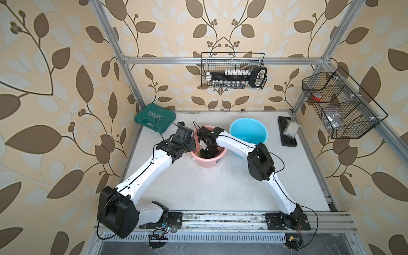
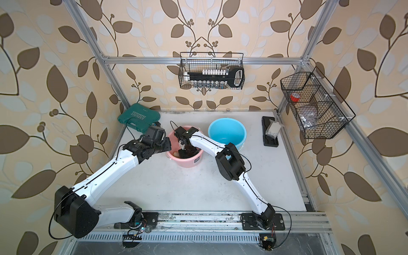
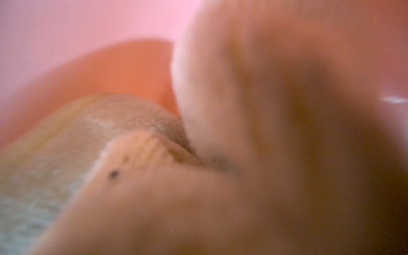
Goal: Wipe the inside of the bucket with a cloth
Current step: Wipe the dirt from the inside of the bucket.
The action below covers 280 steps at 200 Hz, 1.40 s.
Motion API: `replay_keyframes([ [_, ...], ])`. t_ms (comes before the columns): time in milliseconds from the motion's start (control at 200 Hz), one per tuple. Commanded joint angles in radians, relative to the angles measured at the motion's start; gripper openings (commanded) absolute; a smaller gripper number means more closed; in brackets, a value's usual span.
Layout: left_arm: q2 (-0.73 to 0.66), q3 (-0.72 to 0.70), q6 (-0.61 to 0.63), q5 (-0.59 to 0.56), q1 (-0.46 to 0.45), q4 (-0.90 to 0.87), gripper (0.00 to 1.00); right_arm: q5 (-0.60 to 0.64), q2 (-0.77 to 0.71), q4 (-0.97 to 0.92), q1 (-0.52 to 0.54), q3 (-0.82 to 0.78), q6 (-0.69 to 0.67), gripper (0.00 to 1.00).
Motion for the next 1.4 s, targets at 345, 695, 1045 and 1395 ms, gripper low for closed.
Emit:
replay_keyframes([
  [345, 0.012, -0.013, 0.04, 0.086, -0.045, -0.054, 0.0, -0.403, 0.017, 0.259, 0.027, -0.026, 0.117, 0.0],
  [695, 0.067, 0.011, 0.02, 0.093, -0.045, -0.084, 0.01, -0.355, 0.021, 0.212, 0.027, 0.03, 0.142, 0.0],
  [1045, 0.081, 0.026, 0.019, 0.094, -0.043, -0.087, 0.21, -0.311, 0.012, 0.204, 0.027, -0.017, 0.139, 0.0],
  [1395, 0.095, 0.038, 0.023, 0.119, -0.025, -0.068, 0.0, -0.311, 0.009, 0.202, 0.026, -0.024, 0.142, 0.0],
])
